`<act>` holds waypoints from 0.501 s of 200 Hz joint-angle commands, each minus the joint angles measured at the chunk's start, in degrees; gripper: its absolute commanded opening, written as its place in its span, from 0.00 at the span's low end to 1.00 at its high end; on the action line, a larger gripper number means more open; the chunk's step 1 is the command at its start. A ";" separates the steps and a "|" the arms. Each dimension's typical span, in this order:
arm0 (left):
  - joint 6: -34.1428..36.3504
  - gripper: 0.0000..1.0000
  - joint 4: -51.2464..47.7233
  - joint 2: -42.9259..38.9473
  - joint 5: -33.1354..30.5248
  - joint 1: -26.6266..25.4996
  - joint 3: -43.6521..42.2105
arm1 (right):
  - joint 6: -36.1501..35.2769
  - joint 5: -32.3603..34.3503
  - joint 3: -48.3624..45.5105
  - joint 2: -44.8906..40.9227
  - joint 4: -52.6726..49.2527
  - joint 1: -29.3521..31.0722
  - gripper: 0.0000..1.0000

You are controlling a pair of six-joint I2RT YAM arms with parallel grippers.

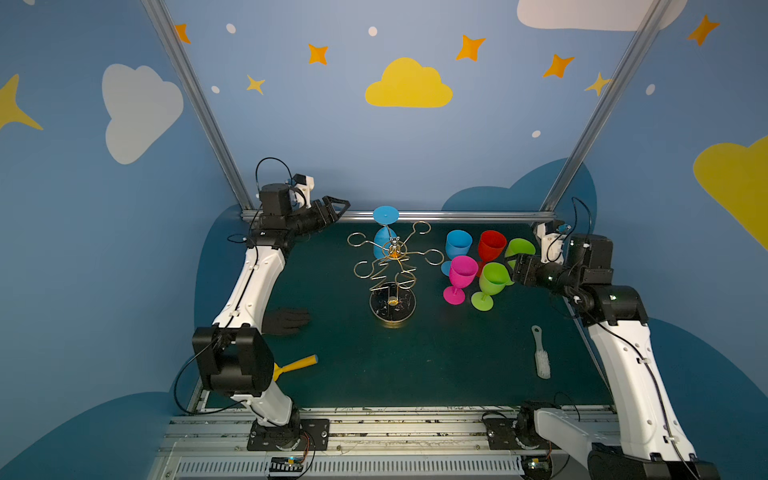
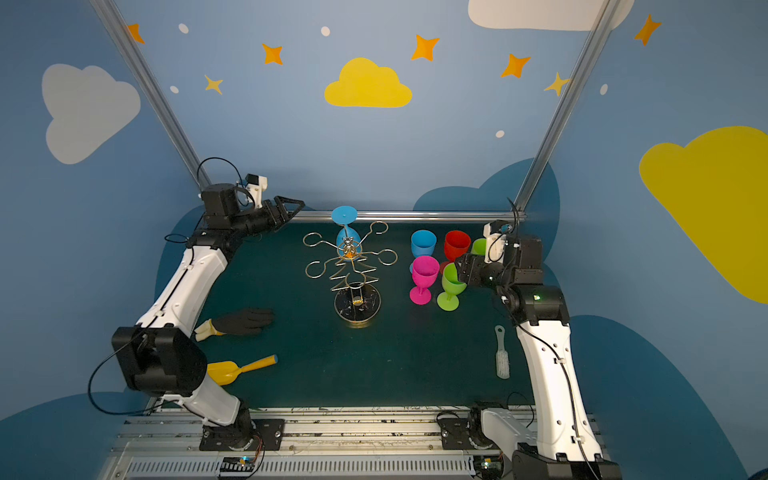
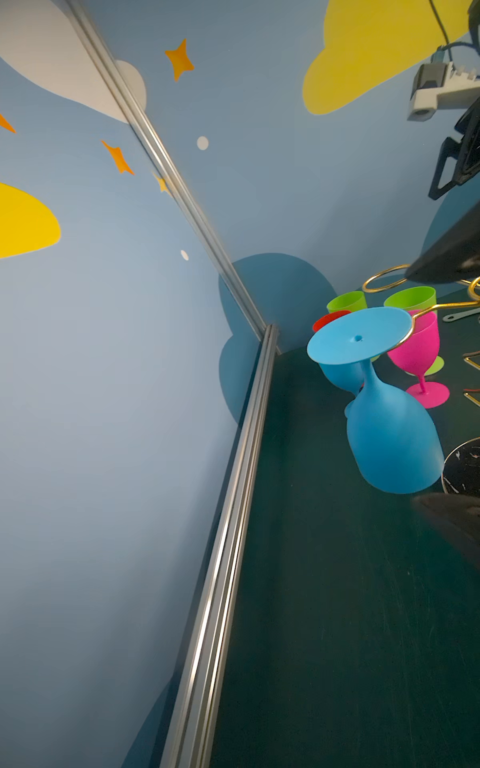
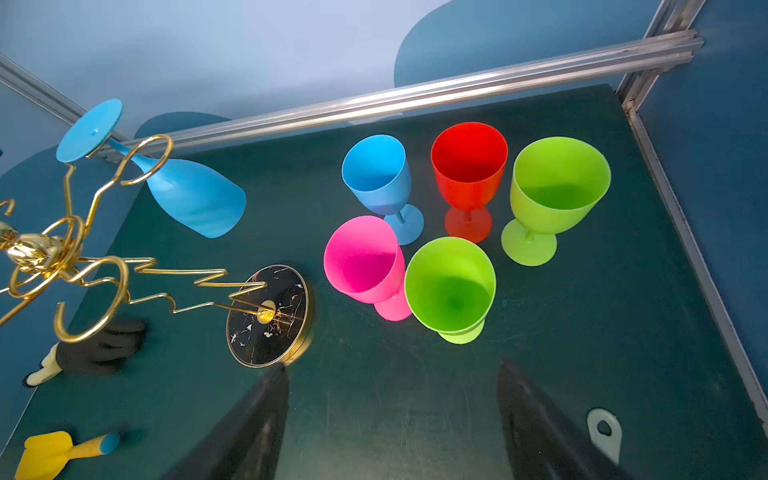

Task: Take the wine glass off the wine glass rack
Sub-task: 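Raise the left gripper to the cyan glass foot while the right gripper lifts away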

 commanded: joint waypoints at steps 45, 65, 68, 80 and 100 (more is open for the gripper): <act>5.46 0.74 -5.03 7.71 0.89 -5.18 11.48 | 0.03 -1.08 -0.27 -1.65 -0.01 -0.25 0.78; 6.42 0.73 -6.44 9.30 0.13 -5.91 12.86 | 0.10 -1.45 -0.03 -2.04 -0.31 -0.18 0.78; 6.49 0.73 -6.48 9.50 0.08 -5.99 12.99 | 0.18 -1.58 -0.09 -2.06 -0.32 -0.25 0.78; 6.50 0.72 -6.61 10.04 -0.01 -6.32 13.21 | 0.30 -1.70 0.01 -2.30 -0.31 -0.26 0.78; 8.07 0.71 -7.64 10.88 -0.59 -7.21 13.86 | 0.29 -1.72 0.47 -2.33 -0.63 -0.21 0.78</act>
